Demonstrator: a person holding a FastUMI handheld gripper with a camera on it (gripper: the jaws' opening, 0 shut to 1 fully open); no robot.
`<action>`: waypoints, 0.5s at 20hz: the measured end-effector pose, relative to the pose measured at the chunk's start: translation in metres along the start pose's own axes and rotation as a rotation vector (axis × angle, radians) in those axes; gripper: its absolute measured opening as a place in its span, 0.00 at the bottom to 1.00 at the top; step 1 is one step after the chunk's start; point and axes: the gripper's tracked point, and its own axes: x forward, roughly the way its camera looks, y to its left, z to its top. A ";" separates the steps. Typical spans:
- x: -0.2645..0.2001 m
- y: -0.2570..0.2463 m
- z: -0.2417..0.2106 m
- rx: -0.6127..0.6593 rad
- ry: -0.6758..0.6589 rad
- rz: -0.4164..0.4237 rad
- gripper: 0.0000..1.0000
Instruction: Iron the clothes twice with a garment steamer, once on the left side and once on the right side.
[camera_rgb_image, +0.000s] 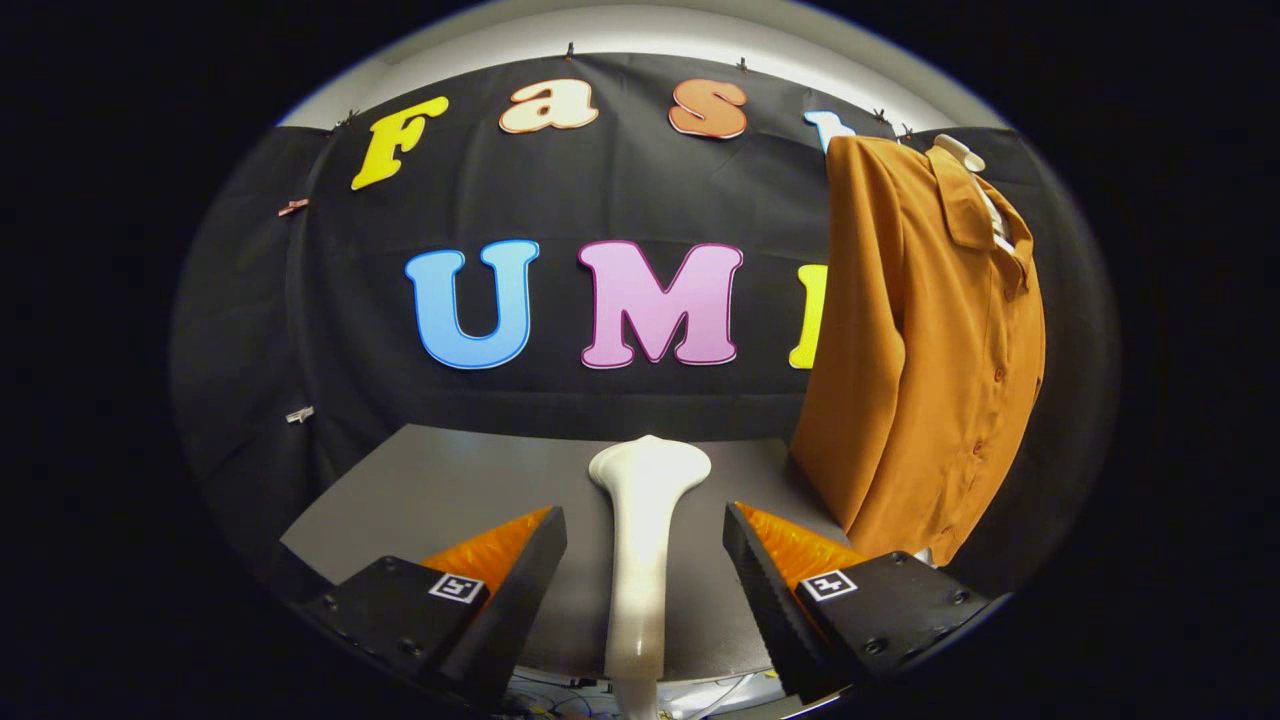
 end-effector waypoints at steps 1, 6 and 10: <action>0.007 0.001 -0.005 -0.002 0.020 0.001 0.99; 0.033 0.005 -0.027 0.002 0.116 0.001 0.99; 0.046 0.006 -0.047 0.001 0.204 -0.012 0.99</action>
